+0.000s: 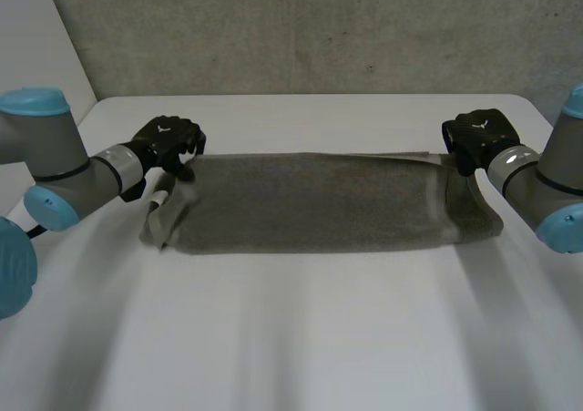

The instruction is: Fold the towel.

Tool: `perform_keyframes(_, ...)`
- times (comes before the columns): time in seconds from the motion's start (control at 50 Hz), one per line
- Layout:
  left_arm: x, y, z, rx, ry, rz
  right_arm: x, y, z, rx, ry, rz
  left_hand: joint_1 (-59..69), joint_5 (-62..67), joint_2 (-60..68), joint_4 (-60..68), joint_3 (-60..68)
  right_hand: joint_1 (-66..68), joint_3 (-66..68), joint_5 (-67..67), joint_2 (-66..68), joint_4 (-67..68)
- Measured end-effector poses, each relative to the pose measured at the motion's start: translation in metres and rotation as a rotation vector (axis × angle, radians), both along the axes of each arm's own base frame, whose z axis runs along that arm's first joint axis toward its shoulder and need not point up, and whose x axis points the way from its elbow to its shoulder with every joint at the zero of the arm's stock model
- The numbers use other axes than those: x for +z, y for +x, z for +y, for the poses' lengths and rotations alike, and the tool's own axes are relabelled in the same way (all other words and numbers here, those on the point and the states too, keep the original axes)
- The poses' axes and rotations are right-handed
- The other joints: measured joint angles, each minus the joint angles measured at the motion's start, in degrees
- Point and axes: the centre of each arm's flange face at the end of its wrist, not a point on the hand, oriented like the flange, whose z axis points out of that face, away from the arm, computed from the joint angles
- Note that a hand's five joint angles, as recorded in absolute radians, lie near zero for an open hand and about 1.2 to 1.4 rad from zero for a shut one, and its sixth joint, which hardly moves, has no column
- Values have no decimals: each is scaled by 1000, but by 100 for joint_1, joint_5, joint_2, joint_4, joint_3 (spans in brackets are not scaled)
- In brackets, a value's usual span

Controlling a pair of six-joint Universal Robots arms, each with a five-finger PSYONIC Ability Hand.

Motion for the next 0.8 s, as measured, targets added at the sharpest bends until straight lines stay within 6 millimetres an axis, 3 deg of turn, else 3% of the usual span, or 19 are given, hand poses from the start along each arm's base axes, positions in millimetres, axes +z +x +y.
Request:
perform_keyframes(0.1, -10, -3, 1, -13, -23, -51, -10, 1, -6, -19, 7, 13, -1802, -1863, -1761, -1788, -1746, -301, -319, -363, -327, -343)
perform_keyframes(0.16, -14, -3, 1, -8, -33, -79, -15, 3, -8, -26, 13, 18, -3300, -3401, -3313, -3304, -3295, -2952, -2956, -2987, -3057, -2994)
perform_keyframes(0.2, -14, -3, 1, -2, -39, -92, -16, 4, -8, -28, 14, 18, -3351, -3471, -3414, -3415, -3432, -4992, -4981, -5298, -5152, -5032)
perform_keyframes(0.24, -13, -3, 2, 3, -45, -98, -14, 5, -9, -31, 10, 17, -3351, -3471, -3414, -3415, -3432, -5926, -6005, -6294, -6110, -6060)
perform_keyframes(0.34, 6, -4, 2, 16, -80, -94, 5, 5, -10, -53, -35, 7, -3351, -3471, -3425, -3415, -3432, -6176, -6243, -6383, -6261, -6219)
perform_keyframes(0.5, 63, 1, 10, 45, -152, -58, 78, 1, 3, -105, -179, -43, -3351, -3471, -3431, -3415, -3432, -6205, -6254, -6383, -6261, -6220)
perform_keyframes(0.58, 91, 8, 23, 66, -160, -38, 108, 2, 23, -93, -213, -77, -3351, -3471, -3433, -3419, -3432, -6214, -6255, -6383, -6261, -6220)
perform_keyframes(0.68, 108, 22, 42, 94, -138, -29, 112, 7, 57, -21, -146, -78, -3351, -3471, -3438, -3418, -3432, -6238, -6260, -6383, -6261, -6220)
perform_keyframes(0.8, 94, 37, 66, 121, -33, -43, 86, 9, 96, 81, -11, -39, -3351, -3471, -3444, -3418, -3433, -6255, -6260, -6383, -6261, -6220)
